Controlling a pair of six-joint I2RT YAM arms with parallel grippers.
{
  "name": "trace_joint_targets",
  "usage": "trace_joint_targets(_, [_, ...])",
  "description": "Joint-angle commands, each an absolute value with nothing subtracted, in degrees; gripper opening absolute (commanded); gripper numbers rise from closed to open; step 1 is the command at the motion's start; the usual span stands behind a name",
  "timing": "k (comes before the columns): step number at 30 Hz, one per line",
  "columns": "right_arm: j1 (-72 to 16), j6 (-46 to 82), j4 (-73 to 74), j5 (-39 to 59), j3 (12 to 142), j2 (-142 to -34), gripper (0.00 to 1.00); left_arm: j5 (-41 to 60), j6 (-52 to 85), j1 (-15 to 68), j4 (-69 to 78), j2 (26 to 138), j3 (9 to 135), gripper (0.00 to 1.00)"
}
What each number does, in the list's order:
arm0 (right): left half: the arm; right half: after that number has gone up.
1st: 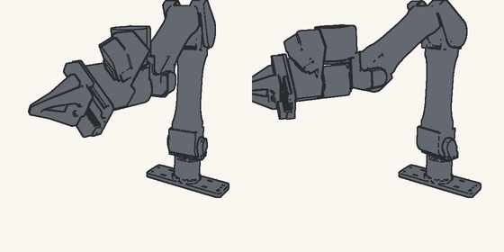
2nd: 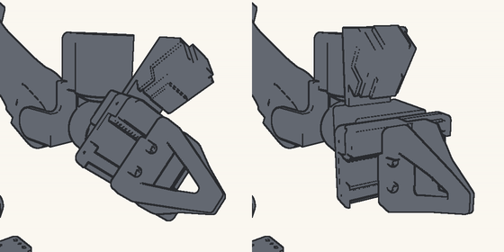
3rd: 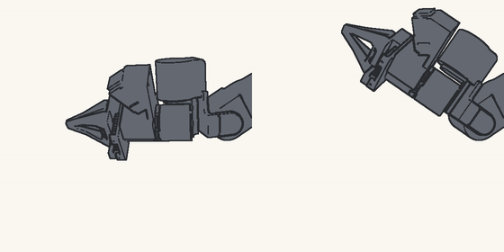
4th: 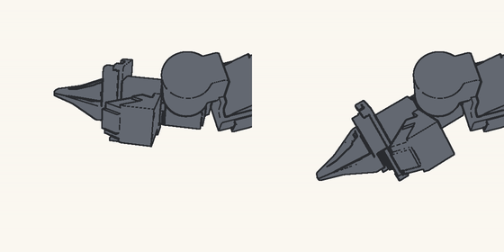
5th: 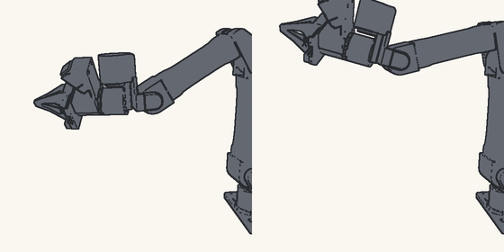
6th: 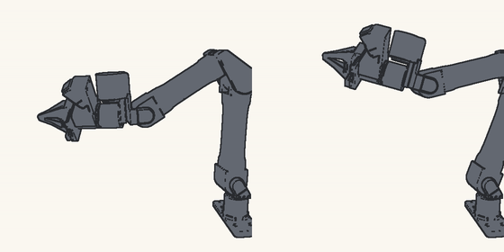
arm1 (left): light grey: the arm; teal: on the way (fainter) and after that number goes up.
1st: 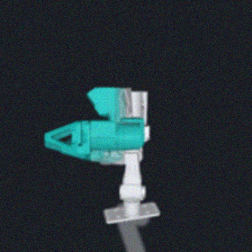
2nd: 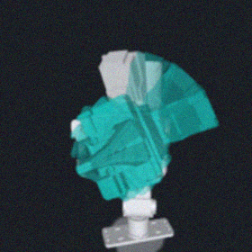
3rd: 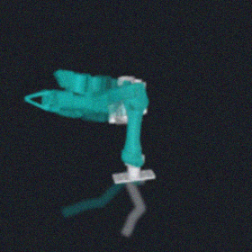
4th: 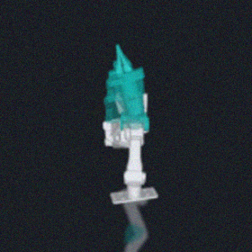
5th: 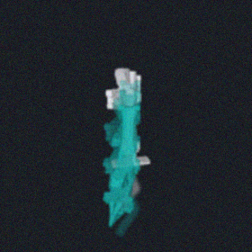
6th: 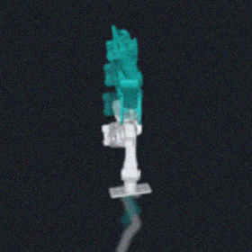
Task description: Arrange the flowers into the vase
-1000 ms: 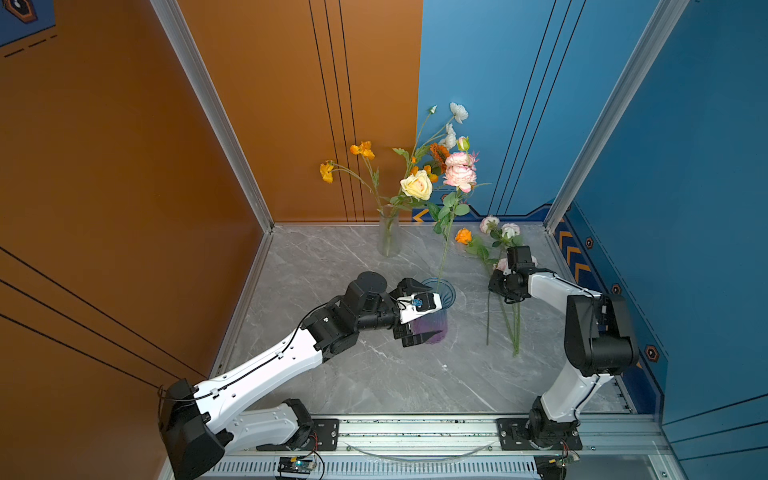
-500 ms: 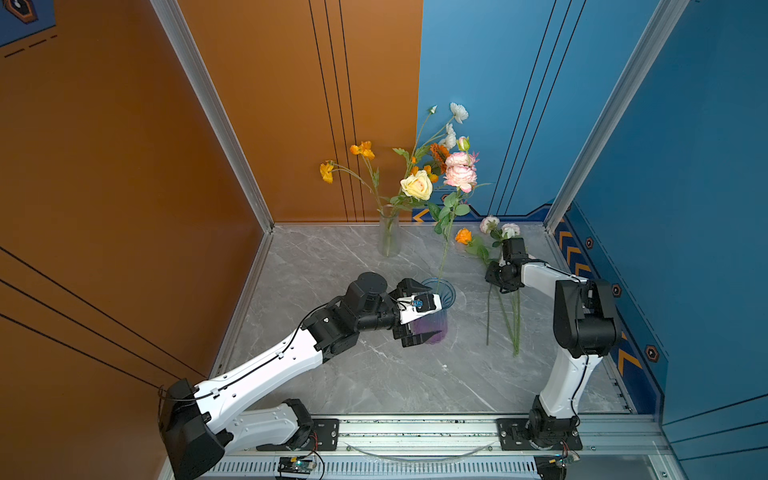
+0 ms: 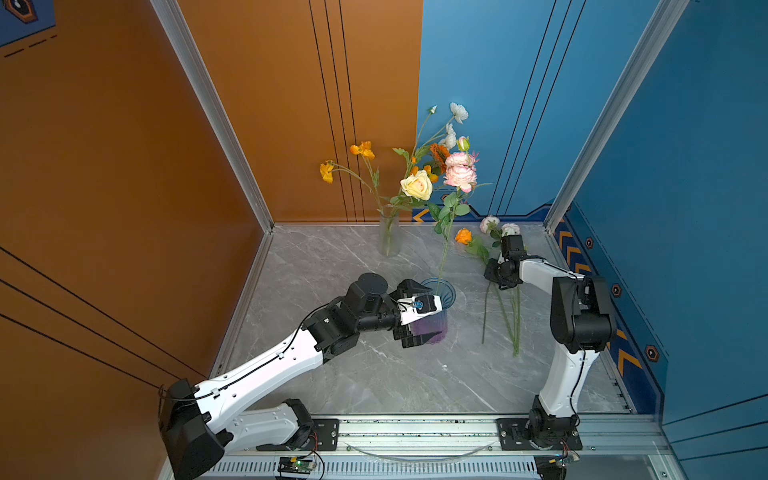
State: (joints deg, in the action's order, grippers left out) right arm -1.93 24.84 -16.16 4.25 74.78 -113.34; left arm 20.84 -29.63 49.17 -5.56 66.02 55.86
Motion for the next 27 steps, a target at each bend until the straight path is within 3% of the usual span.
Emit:
trace_joint_targets(1, [-2.2,23.92,-18.82,2.88,76.07,-114.26,0.18,20.05,-30.68,49.98,-5.8,65.47,54.94,0.98])
trace_joint_targets(9, [-2.5,23.7,-21.78,3.6,78.63,-116.6,0.23,19.8,-31.26,50.47,-6.06,65.08,54.95,0.98])
trace_joint_targets(13, [-2.54,23.68,-21.9,3.96,79.37,-117.07,0.15,19.73,-31.31,50.54,-6.15,64.99,54.85,0.98])
trace_joint_targets(16, [-2.77,23.42,-22.36,4.05,79.87,-117.08,0.0,19.77,-31.51,50.78,-6.31,64.85,54.86,0.98])
trace_joint_targets(27, [-3.65,22.51,-24.87,4.14,79.21,-111.29,0.0,19.26,-32.55,51.1,-7.03,63.92,54.88,0.98])
